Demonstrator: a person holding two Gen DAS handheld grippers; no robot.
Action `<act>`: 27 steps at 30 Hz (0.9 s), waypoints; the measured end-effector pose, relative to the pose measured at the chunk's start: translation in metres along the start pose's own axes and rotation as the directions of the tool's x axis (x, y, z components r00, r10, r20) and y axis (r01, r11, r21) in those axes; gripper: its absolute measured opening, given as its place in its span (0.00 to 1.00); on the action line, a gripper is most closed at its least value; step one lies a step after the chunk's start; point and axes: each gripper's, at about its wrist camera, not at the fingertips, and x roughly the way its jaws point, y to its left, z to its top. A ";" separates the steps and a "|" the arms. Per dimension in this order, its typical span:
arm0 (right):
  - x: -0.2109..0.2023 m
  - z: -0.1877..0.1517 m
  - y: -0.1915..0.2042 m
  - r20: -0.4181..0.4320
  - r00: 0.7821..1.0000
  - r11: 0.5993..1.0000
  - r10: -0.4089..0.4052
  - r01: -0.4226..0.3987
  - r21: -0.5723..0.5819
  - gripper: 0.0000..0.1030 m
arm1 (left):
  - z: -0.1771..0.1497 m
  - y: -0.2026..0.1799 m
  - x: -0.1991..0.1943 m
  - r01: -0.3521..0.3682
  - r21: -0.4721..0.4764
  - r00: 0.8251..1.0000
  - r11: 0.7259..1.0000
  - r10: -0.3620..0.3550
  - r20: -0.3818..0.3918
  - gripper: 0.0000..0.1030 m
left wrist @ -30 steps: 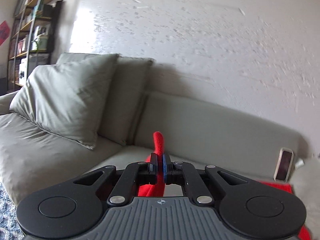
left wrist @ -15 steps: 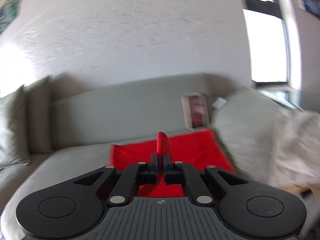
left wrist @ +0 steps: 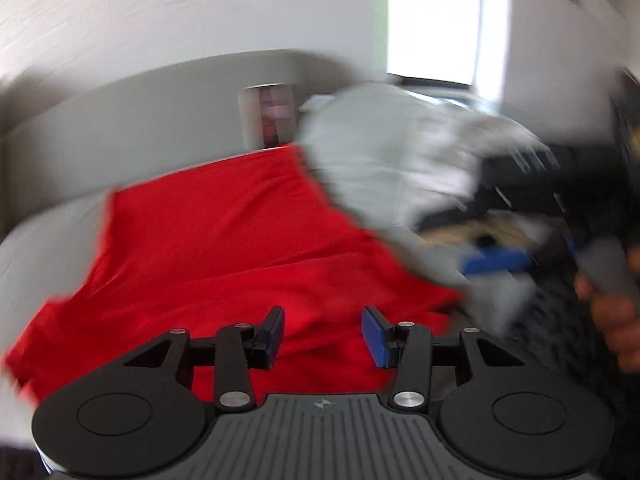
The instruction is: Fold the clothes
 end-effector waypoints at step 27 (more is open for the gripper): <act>-0.001 0.008 0.004 0.139 0.977 0.984 -0.162 0.170 -0.049 0.02 | -0.019 0.084 -0.023 -0.145 -0.352 0.989 0.925 0.131 -0.064 0.37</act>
